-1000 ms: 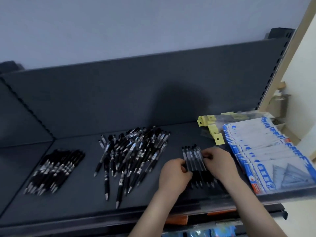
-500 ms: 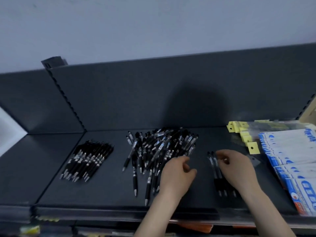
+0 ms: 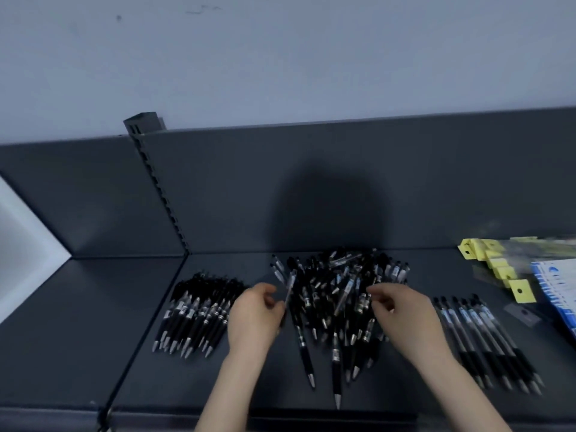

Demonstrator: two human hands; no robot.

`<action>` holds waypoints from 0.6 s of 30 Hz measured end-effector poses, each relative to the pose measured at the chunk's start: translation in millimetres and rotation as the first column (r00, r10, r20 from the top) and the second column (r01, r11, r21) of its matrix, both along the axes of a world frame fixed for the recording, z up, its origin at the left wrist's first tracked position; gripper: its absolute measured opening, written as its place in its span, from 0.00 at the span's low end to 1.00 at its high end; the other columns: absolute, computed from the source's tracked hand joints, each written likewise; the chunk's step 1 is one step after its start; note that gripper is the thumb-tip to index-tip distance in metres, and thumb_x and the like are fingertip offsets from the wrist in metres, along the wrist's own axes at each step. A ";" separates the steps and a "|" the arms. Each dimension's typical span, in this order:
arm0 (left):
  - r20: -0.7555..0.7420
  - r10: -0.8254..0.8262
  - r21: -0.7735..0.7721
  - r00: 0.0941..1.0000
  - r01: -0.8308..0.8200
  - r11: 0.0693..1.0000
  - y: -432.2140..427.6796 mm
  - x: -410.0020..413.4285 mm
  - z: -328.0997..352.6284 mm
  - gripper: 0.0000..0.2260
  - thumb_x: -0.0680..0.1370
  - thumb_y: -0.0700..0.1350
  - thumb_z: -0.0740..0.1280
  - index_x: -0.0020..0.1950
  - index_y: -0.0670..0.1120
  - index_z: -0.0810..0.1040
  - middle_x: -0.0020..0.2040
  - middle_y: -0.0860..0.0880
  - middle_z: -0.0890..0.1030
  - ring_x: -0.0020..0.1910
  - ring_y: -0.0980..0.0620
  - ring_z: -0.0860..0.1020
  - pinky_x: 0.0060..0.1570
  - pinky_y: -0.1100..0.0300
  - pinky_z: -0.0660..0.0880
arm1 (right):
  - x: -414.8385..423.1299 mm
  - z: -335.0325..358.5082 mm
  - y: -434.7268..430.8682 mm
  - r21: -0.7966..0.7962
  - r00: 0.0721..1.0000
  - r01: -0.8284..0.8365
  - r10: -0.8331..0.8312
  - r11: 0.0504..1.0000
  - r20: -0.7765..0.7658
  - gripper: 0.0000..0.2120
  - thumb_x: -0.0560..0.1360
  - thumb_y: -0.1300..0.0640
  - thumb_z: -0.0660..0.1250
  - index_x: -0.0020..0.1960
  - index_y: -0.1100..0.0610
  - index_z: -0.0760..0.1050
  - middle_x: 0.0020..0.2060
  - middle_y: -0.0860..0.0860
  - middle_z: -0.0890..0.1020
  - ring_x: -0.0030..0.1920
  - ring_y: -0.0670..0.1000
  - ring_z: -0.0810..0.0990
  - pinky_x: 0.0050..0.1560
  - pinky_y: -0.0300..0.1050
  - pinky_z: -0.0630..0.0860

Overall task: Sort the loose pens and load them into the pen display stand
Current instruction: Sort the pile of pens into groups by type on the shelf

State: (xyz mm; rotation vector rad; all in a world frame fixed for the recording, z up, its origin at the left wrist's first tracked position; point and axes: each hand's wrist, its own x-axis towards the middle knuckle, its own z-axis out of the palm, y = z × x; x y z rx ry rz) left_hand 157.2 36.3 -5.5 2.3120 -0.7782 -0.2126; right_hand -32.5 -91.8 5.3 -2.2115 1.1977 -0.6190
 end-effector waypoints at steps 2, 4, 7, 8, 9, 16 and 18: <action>-0.012 -0.043 0.053 0.999 0.043 0.998 -3.3 4.9 -5.3 0.16 0.75 0.49 0.70 0.63 0.51 0.77 0.50 0.54 0.81 0.50 0.53 0.79 0.45 0.63 0.72 | 9.4 3.8 6.8 -0.014 1.000 -0.004 0.004 1.000 0.002 0.14 0.75 0.62 0.65 0.57 0.51 0.80 0.48 0.44 0.82 0.45 0.44 0.78 0.47 0.34 0.72; -0.024 -0.083 0.092 0.996 0.084 0.992 -6.9 7.0 -8.9 0.17 0.75 0.50 0.70 0.63 0.52 0.76 0.52 0.56 0.81 0.52 0.54 0.78 0.43 0.64 0.70 | 17.4 8.3 12.2 -0.017 1.000 -0.009 0.009 1.000 -0.003 0.14 0.75 0.62 0.64 0.57 0.50 0.80 0.50 0.44 0.81 0.47 0.43 0.78 0.49 0.35 0.73; -0.039 -0.125 0.115 0.991 0.128 0.985 -9.2 8.9 -11.4 0.15 0.75 0.48 0.69 0.61 0.53 0.77 0.47 0.58 0.78 0.51 0.55 0.78 0.43 0.63 0.70 | 27.3 12.3 18.4 -0.028 1.000 -0.018 0.018 0.999 -0.022 0.14 0.75 0.62 0.64 0.57 0.49 0.80 0.51 0.44 0.82 0.47 0.43 0.78 0.48 0.34 0.71; -0.049 -0.136 0.105 0.989 0.141 0.984 -8.8 10.3 -12.0 0.14 0.75 0.47 0.69 0.60 0.53 0.78 0.45 0.58 0.77 0.50 0.55 0.78 0.43 0.63 0.72 | 30.8 12.7 20.6 -0.031 0.999 -0.025 0.024 0.999 -0.034 0.14 0.75 0.62 0.64 0.57 0.49 0.80 0.50 0.44 0.82 0.46 0.42 0.78 0.48 0.33 0.71; -0.069 -0.144 0.091 0.987 0.150 0.985 -7.7 12.4 -12.2 0.14 0.74 0.47 0.69 0.59 0.53 0.79 0.44 0.58 0.77 0.48 0.55 0.79 0.43 0.62 0.73 | 34.7 12.7 23.2 -0.038 0.998 -0.035 0.034 0.999 -0.044 0.14 0.75 0.62 0.64 0.57 0.49 0.80 0.50 0.44 0.81 0.46 0.42 0.78 0.47 0.33 0.71; -0.183 -0.073 -0.180 0.980 0.039 0.983 25.2 41.5 6.4 0.13 0.74 0.44 0.70 0.59 0.52 0.80 0.39 0.56 0.80 0.36 0.61 0.78 0.38 0.65 0.74 | 97.0 16.8 42.7 -0.093 0.960 -0.252 0.236 0.963 -0.152 0.12 0.75 0.59 0.62 0.55 0.50 0.80 0.49 0.46 0.82 0.49 0.47 0.79 0.51 0.39 0.74; -0.200 -0.051 -0.226 0.979 0.005 0.974 38.7 49.7 12.6 0.13 0.74 0.43 0.71 0.57 0.52 0.80 0.37 0.55 0.80 0.34 0.59 0.79 0.37 0.62 0.77 | 122.4 13.9 43.7 -0.139 0.926 -0.309 0.264 0.941 -0.269 0.09 0.74 0.60 0.61 0.50 0.54 0.79 0.45 0.50 0.81 0.48 0.52 0.80 0.46 0.45 0.75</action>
